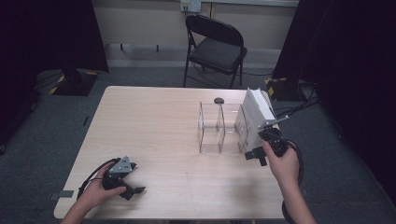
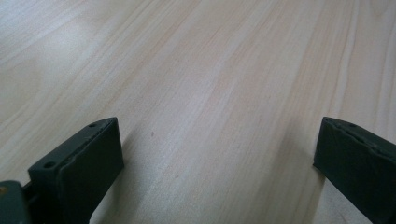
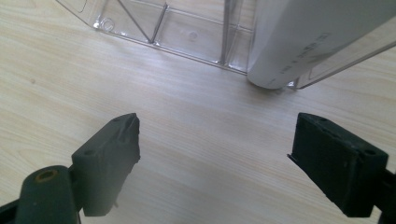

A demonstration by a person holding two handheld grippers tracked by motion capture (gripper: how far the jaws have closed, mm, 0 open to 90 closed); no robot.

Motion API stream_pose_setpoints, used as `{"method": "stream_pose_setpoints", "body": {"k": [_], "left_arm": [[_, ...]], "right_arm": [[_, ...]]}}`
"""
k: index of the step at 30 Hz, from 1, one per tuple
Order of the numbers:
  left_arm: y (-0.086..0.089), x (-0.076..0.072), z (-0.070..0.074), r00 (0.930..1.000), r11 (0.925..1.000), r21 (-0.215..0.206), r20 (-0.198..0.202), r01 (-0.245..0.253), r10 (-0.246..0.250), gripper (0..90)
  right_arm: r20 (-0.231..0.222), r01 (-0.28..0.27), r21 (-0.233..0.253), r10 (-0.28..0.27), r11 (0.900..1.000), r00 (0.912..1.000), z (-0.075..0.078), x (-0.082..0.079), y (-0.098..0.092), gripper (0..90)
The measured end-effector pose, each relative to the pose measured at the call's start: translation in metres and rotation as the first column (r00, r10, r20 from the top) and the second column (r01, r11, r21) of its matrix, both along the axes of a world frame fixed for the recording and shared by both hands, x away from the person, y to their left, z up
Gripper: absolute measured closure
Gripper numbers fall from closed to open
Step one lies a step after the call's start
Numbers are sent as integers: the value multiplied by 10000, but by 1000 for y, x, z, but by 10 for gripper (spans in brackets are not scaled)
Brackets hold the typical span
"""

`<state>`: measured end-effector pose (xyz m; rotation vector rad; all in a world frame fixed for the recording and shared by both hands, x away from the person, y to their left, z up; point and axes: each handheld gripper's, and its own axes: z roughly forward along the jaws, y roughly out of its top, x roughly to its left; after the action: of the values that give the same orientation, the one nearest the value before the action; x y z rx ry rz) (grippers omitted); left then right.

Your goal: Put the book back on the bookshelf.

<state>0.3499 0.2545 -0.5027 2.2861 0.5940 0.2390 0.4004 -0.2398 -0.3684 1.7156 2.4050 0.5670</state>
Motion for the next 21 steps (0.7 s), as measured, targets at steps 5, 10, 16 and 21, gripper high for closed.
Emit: {"method": "stream_pose_setpoints", "body": {"k": [5, 10, 16, 21], "left_arm": [[0, 0, 0, 10000, 10000, -1, 0, -3, 3, 7], [0, 0, 0, 10000, 10000, -8, -3, 6, -6, 7], [0, 0, 0, 10000, 10000, -40, -8, -26, 26, 7], [0, 0, 0, 10000, 10000, 11, 1, 5, -5, 7]], "right_arm": [[28, -183, 5, 183, 9998, 9998, -5, -2, 7, 145], [25, -437, 11, 437, 9990, 9990, -9, -4, 13, 145], [118, -851, -15, 851, 9964, 9963, -13, -7, 22, 148], [43, -1064, -128, 1065, 9942, 9943, -15, -8, 30, 148]]}}
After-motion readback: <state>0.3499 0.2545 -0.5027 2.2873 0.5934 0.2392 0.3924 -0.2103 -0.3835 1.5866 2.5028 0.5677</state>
